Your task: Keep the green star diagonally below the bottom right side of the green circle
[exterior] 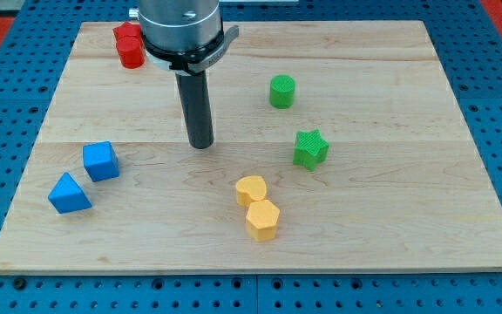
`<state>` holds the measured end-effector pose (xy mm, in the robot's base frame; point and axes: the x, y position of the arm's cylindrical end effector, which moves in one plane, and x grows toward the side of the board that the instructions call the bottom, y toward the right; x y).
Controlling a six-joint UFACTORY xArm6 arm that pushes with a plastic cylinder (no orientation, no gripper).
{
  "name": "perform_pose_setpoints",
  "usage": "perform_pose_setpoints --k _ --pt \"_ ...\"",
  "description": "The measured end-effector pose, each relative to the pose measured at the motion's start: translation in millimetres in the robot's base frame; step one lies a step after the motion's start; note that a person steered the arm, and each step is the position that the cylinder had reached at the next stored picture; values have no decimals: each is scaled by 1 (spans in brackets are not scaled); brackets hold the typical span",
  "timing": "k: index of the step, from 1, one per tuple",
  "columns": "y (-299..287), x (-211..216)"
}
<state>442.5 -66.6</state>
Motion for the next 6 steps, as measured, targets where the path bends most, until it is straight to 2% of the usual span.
perform_pose_setpoints --k 1,3,5,6 --pt "52 0" --pt "91 4" --pt "189 4" --pt "215 4"
